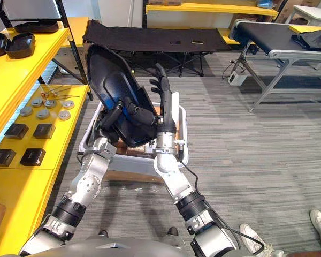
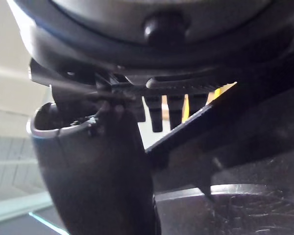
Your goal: Walk over and take three plastic housings, then place them on the shelf
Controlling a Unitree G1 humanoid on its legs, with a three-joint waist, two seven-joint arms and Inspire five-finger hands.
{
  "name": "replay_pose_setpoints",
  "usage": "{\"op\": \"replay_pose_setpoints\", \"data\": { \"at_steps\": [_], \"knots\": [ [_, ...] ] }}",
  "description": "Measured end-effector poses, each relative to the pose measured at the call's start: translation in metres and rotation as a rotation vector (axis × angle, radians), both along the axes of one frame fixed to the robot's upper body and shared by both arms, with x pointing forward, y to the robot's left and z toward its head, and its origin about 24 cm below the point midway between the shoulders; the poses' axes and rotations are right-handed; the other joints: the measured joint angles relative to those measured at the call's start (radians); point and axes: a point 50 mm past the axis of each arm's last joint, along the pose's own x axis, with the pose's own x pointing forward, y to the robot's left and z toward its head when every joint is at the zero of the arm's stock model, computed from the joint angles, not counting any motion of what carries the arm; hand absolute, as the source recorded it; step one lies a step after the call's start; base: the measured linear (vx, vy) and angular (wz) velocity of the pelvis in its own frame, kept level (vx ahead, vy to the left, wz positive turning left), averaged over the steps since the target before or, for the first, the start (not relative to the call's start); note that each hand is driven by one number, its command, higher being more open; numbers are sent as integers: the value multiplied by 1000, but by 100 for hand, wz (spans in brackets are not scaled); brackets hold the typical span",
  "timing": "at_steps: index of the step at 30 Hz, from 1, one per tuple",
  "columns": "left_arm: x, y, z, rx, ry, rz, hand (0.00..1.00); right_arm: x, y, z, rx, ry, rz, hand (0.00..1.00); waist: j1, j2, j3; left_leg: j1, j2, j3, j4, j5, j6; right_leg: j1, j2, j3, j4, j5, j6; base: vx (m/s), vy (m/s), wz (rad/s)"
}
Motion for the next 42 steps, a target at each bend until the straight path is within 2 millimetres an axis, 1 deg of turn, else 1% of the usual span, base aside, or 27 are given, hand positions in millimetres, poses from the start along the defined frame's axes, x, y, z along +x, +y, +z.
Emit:
{"op": "replay_pose_setpoints", "data": {
  "at_steps": [1, 3, 4, 5, 6, 7, 8, 9, 10, 11, 12, 13, 15, 16, 18, 21, 22, 24, 26, 28, 31, 33, 35, 38, 40, 41, 42],
  "knots": [
    [-2, 2, 4, 27, -23, 21, 0, -1, -1, 1, 14, -2, 5, 100, -2, 1, 0, 0, 0, 1, 0, 0, 0, -1, 0, 0, 0, 0, 0, 3, 10, -5],
    [-8, 4, 19, 85, -108, 82, 0, -8, -3, 4, 60, -4, 27, 100, -3, 3, 0, -1, 0, 2, -2, -1, 0, -4, 0, 1, 0, 0, 0, 4, 12, -4],
    [-12, 6, 27, 110, -157, 130, 0, -12, -7, 3, 70, 0, 27, 100, -3, 6, -1, 0, 0, 4, -3, -1, 0, -5, 0, 1, 0, 0, 0, 0, 0, 0],
    [-14, 9, 30, 131, -182, 162, 0, -14, -8, 2, 73, 6, 26, 100, -4, 7, -1, 0, 0, 5, -3, -2, 0, -5, 0, 1, 0, 0, 0, 0, 0, 0],
    [-18, 15, 40, 163, -231, 242, 0, -17, -14, -2, 108, 29, 20, 100, -2, 10, -1, 0, 0, 6, -3, -3, 0, -5, 0, 1, 0, -1, 0, 0, 0, 0],
    [-20, 21, 44, 189, -251, 301, 0, -19, -17, -4, 128, 43, 14, 100, -3, 12, -1, 0, 0, 7, -4, -3, 0, -6, 0, 1, 0, -1, 0, 0, 0, 0],
    [-22, 26, 45, 205, -262, 341, 0, -20, -20, -5, 148, 52, 10, 100, -4, 14, -2, 0, 0, 8, -5, -3, 0, -7, 1, 2, 0, -1, 0, 0, 0, 0],
    [-25, 34, 47, 234, -268, 414, 0, -23, -26, -8, 178, 68, -8, 100, -4, 17, -3, 0, 0, 10, -5, -3, 0, -8, 1, 3, 0, -2, 0, -17, 13, -4],
    [-27, 41, 46, 270, -261, 480, 0, -25, -34, -9, 219, 82, -27, 100, -3, 19, -3, 0, 0, 12, -6, -3, 0, -10, 1, 4, 0, -3, -1, -21, 16, -4],
    [-28, 45, 45, 287, -254, 514, 0, -26, -37, -10, 236, 89, -37, 100, -4, 19, -3, 0, 0, 13, -6, -3, 0, -10, 1, 5, 0, -3, -1, -19, 14, -7],
    [-31, 52, 42, 337, -238, 587, 0, -26, -43, -13, 249, 101, -58, 100, -5, 19, -3, 1, 0, 19, -6, -4, 0, -14, 1, 10, 0, -3, -1, -22, 18, -10],
    [-35, 56, 39, 389, -225, 640, 0, -28, -48, -16, 249, 116, -82, 100, -4, 19, -3, 2, 0, 23, -6, -4, -1, -17, 1, 14, 0, -3, -1, -17, 16, -11],
    [-39, 59, 35, 460, -218, 691, 0, -32, -55, -22, 256, 155, -95, 100, -2, 19, -3, 1, 0, 31, -7, -6, -1, -24, 1, 25, 0, -3, -1, -9, 18, -13],
    [-41, 60, 34, 499, -217, 711, 0, -35, -59, -27, 294, 187, -75, 100, -3, 19, -3, 1, 0, 36, -7, -8, -1, -29, 1, 30, 0, -3, -1, -4, 18, -14],
    [-41, 58, 34, 551, -221, 719, 0, -41, -63, -36, 346, 239, -49, 100, -6, 19, -3, 1, 0, 43, -7, -11, -1, -32, 1, 35, 0, -3, -1, 3, 18, -11],
    [-41, 59, 33, 561, -221, 712, 0, -50, -72, -50, 401, 295, -16, 100, -11, 20, -4, -1, 0, 53, -7, -14, -1, -43, 1, 48, 0, -2, 0, 13, 20, -11],
    [-42, 59, 32, 561, -217, 707, 0, -52, -73, -52, 402, 302, -18, 100, -16, 20, -4, -1, 0, 54, -7, -15, -1, -44, 1, 50, 0, -2, 0, 20, 20, -6],
    [-48, 64, 21, 561, -187, 662, 0, -59, -84, -59, 399, 321, -44, 100, -33, 24, -6, 0, 0, 57, -7, -19, -1, -45, 1, 53, 0, -2, 1, 21, 23, -4],
    [-54, 65, 13, 548, -172, 609, 0, -63, -95, -66, 390, 348, -77, 100, -33, 24, -6, -1, 0, 58, -7, -21, 0, -46, 1, 53, 0, -2, 1, 0, 0, 0],
    [-61, 68, 5, 527, -155, 567, 0, -66, -104, -79, 377, 401, -110, 100, -31, 24, -6, 0, 0, 58, -7, -23, 1, -45, 1, 53, 0, -2, 1, 0, 0, 0],
    [-70, 75, -1, 480, -137, 539, 0, -77, -109, -95, 351, 486, -149, 100, -27, 29, -8, -1, 0, 53, -7, -23, 1, -42, 1, 49, 0, -2, 1, -9, 7, 3],
    [-74, 80, -3, 466, -132, 544, 0, -81, -108, -102, 300, 520, -148, 100, -27, 34, -12, 0, 0, 47, -6, -23, 1, -37, 1, 43, 0, -3, 1, -21, 11, 8],
    [-77, 86, -2, 438, -136, 546, 0, -81, -105, -103, 282, 527, -135, 100, -26, 38, -13, -1, 0, 41, -5, -23, 1, -32, 0, 35, 0, -6, 2, -26, 5, 12],
    [-85, 90, 10, 364, -214, 536, 0, -78, -99, -101, 283, 522, -99, 100, -13, 39, -14, -7, 0, 16, -3, -23, 2, -19, 0, 7, 0, -12, 1, -30, -1, 24],
    [-90, 93, 27, 347, -307, 529, 0, -71, -91, -97, 267, 509, -42, 100, 9, 41, -15, -31, -1, -20, -2, -15, 4, -17, -1, -28, 0, -14, -1, -21, -1, 40],
    [-92, 94, 31, 349, -327, 533, 0, -69, -88, -96, 259, 508, -19, 100, 13, 42, -16, -36, -1, -33, -2, -10, 1, -14, 0, -40, 0, -14, -2, -6, -5, 50],
    [-94, 97, 37, 356, -356, 543, 0, -65, -79, -94, 241, 509, 30, 100, 25, 45, -18, -44, -1, -50, -3, -4, 0, -8, 0, -60, 0, -17, -2, -3, -7, 50]
  ]
}}
